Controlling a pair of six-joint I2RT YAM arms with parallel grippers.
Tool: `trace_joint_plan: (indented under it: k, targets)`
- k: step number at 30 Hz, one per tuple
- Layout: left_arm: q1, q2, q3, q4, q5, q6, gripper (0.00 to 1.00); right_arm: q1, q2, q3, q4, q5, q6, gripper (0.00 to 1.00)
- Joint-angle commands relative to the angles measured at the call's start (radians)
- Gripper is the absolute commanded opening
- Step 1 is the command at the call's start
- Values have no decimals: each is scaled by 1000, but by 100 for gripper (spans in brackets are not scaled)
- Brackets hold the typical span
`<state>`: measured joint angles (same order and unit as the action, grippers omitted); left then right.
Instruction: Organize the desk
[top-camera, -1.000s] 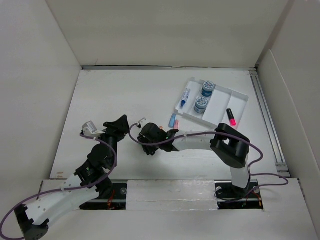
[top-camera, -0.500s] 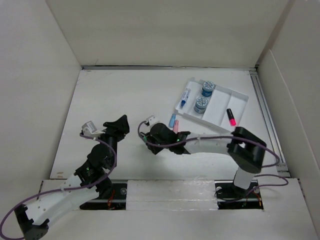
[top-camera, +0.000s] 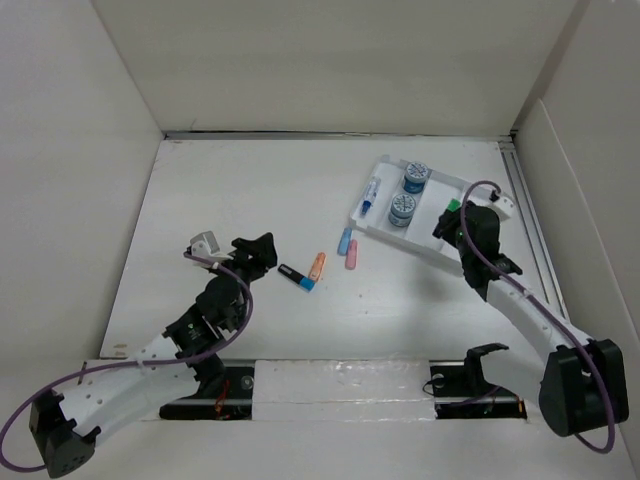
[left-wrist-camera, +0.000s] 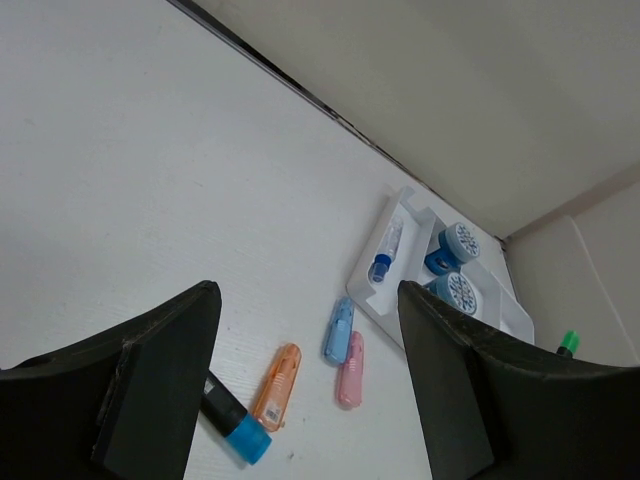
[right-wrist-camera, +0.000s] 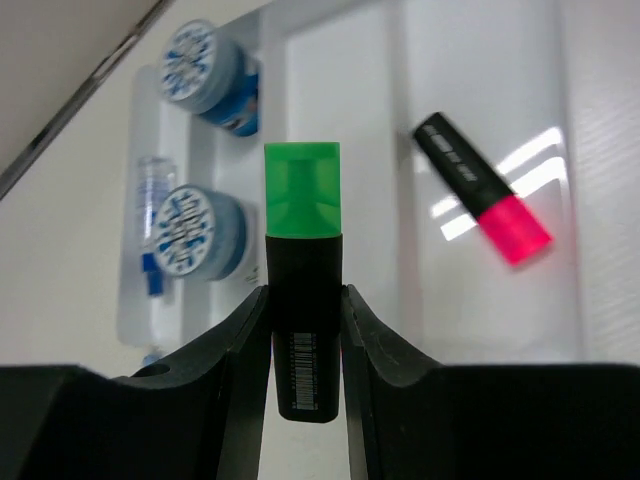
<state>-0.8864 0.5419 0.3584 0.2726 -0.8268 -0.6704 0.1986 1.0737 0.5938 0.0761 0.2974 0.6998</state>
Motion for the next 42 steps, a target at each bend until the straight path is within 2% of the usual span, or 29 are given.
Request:
trace_joint_plan:
  k: [1, 7, 9, 12, 14, 17, 19, 20, 22, 23, 24, 26, 27, 28, 31, 32, 33, 34, 35, 37, 38, 42]
  targets:
    - [4, -10, 37, 48, 18, 20, 68, -112, -11, -8, -19, -10, 44, 27]
    - [4, -10, 34, 54, 22, 23, 68, -275, 95, 17, -15, -87, 17, 27]
    - [4, -7, 30, 62, 17, 26, 68, -288, 130, 29, -12, -121, 14, 29]
    - [4, -2, 36, 53, 20, 25, 68, -297, 178, 69, -31, -133, 0, 42]
    - [4, -2, 33, 62, 17, 25, 68, -297, 189, 96, -61, -123, 1, 59]
    - [4, 3, 33, 56, 11, 25, 69, -297, 161, 86, -41, -135, -19, 76]
    - [4, 1, 36, 53, 14, 22, 69, -280, 121, 75, -27, -170, -22, 76]
    - [4, 0, 34, 62, 15, 22, 69, -265, 102, 57, -1, -179, -20, 68]
    - [4, 1, 27, 69, 9, 26, 69, -174, 42, 28, 59, -231, -49, 46]
    - [4, 0, 33, 57, 6, 17, 69, -81, 22, 11, 121, -247, -62, 15]
    - [4, 0, 33, 57, 6, 17, 69, -26, 22, 11, 122, -247, -62, 15]
    - [4, -8, 30, 48, -9, 6, 67, 92, 49, 30, 125, -241, -103, 4]
    - [4, -19, 22, 48, -21, -7, 67, 154, 75, 79, 108, -228, -115, 3]
    - [4, -31, 17, 43, -35, -17, 66, 270, 106, 104, 97, -219, -143, 3]
    - [4, -89, 4, 13, -72, -43, 61, 431, 259, 220, 80, -215, -216, 11]
    - [4, -105, -4, 20, -75, -44, 60, 529, 338, 256, 68, -204, -235, 21]
    - [4, -138, -24, 33, -78, -41, 58, 571, 377, 288, 54, -166, -256, 26]
    - [4, -154, -33, 42, -86, -28, 51, 609, 415, 360, 38, -150, -285, 32]
    - [4, -166, -35, 37, -87, -26, 46, 663, 451, 391, 22, -141, -299, 44]
    - [4, -191, -32, 21, -97, -38, 32, 702, 546, 446, 19, -147, -348, 55]
    - [4, -194, -33, 13, -101, -41, 29, 714, 574, 493, 10, -147, -359, 60]
    - [4, -189, -21, -10, -113, -52, 27, 734, 681, 593, -27, -220, -396, 65]
